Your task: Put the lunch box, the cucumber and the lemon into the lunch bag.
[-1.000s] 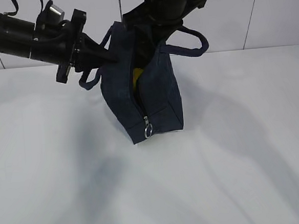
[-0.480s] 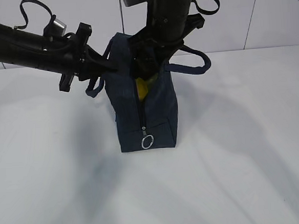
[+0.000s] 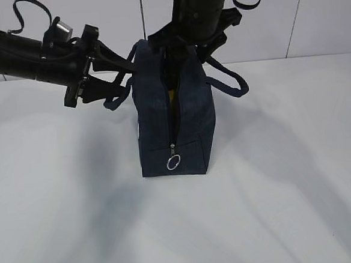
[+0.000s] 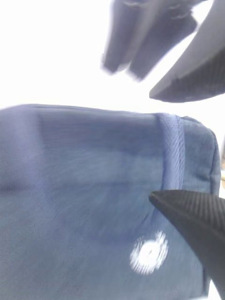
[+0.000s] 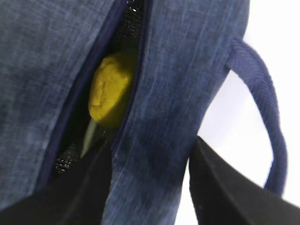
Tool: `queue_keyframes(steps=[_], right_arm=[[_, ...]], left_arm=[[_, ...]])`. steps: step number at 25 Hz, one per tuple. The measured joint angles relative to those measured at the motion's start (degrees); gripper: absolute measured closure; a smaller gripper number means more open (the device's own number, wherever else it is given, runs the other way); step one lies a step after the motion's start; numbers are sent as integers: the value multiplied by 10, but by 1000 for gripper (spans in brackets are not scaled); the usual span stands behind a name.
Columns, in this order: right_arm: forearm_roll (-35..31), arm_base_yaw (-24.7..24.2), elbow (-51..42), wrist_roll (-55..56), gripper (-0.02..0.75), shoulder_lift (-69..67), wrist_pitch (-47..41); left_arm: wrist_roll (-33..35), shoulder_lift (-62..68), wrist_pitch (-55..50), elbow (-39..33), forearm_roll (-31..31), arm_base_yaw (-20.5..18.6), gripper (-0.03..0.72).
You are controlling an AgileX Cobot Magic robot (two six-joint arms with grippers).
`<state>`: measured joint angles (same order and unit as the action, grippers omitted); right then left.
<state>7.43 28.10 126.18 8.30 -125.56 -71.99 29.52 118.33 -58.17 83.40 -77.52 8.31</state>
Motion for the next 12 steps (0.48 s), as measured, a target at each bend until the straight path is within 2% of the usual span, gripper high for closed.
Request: queue_keyframes(steps=[7,12], right_arm=[[-15,0,0,0,332,51,0],[-31,0,0,0,332,73,0]], left_arm=[[1,0,-84,0,-48,-73,284],[2,-18,-87,0,-22,-107,377]])
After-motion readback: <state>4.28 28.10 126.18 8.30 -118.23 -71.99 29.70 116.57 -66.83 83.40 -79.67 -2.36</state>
